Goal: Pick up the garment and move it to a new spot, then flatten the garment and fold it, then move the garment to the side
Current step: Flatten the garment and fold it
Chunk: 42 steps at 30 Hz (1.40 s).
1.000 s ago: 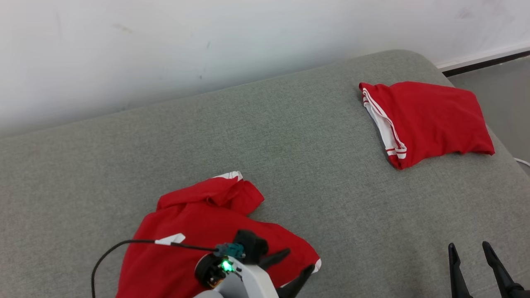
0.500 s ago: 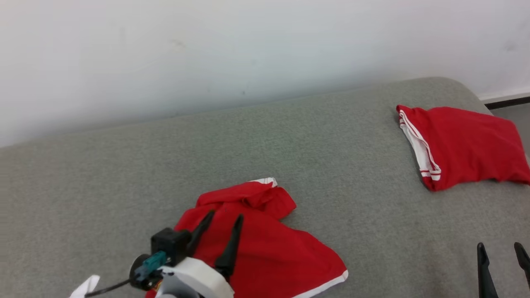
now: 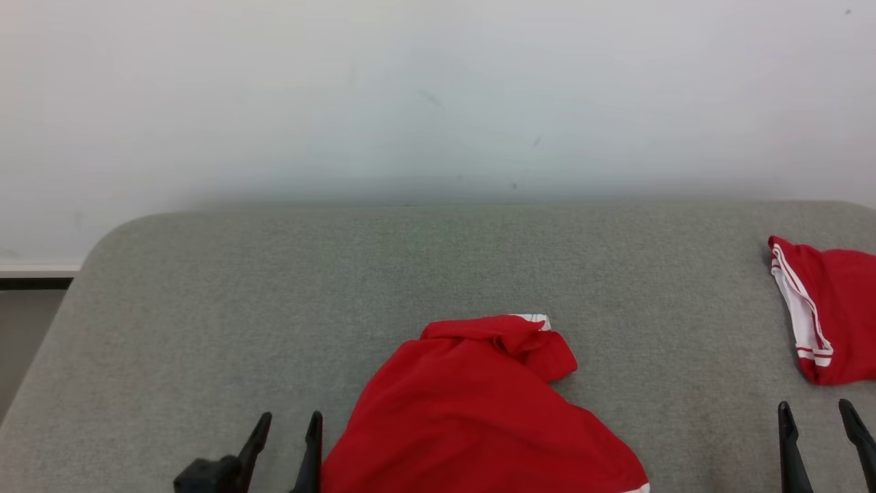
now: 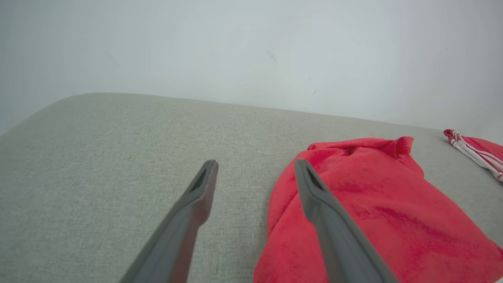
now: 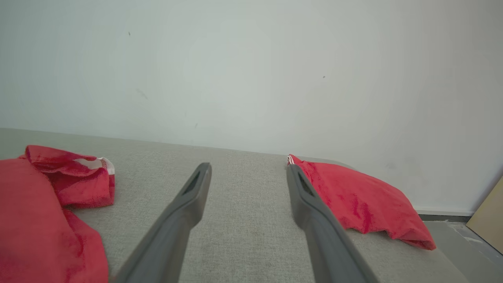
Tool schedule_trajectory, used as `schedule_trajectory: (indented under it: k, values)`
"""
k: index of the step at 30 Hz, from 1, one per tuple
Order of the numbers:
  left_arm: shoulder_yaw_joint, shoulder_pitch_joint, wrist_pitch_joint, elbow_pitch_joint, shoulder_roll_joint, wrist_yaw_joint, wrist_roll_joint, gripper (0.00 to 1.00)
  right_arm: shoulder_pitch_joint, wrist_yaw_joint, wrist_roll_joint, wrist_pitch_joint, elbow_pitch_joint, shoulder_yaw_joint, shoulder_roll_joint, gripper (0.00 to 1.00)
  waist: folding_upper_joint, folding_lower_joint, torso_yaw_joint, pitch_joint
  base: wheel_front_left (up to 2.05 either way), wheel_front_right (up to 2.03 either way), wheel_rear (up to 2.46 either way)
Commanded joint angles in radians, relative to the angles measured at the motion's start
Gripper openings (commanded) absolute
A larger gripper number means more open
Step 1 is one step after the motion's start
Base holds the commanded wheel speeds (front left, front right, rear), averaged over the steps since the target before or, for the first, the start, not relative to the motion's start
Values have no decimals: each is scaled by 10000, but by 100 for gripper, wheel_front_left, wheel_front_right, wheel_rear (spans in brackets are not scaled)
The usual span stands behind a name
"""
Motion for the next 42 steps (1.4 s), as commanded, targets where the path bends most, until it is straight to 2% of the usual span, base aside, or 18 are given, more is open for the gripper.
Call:
schedule_trajectory:
  k: [1, 11, 22, 30, 42]
  values:
    - [163, 324, 6, -7, -62, -98, 272, 100, 154, -21, 7, 8, 63, 32, -1, 100, 0, 1, 338, -214, 0, 0, 0]
    - [1842, 1774, 5, -128, -762, -1156, 1465, 100, 246, -21, -84, 9, 506, 527, 129, 100, 0, 1, 623, -534, 0, 0, 0]
    - [3114, 2063, 4, -256, -1678, -2373, 2648, 100, 322, -21, 9, 8, 791, 912, 219, 100, 0, 1, 357, -604, 0, 0, 0]
    - [3547, 2015, 4, -72, -1986, -2791, 3059, 100, 281, -21, 66, 8, 900, 966, 184, 100, 0, 1, 224, -601, 0, 0, 0]
    - [3651, 2115, 4, 292, -2150, -3012, 3105, 100, 235, -21, 152, 8, 796, 1103, 29, 100, 0, 1, 249, -606, 0, 0, 0]
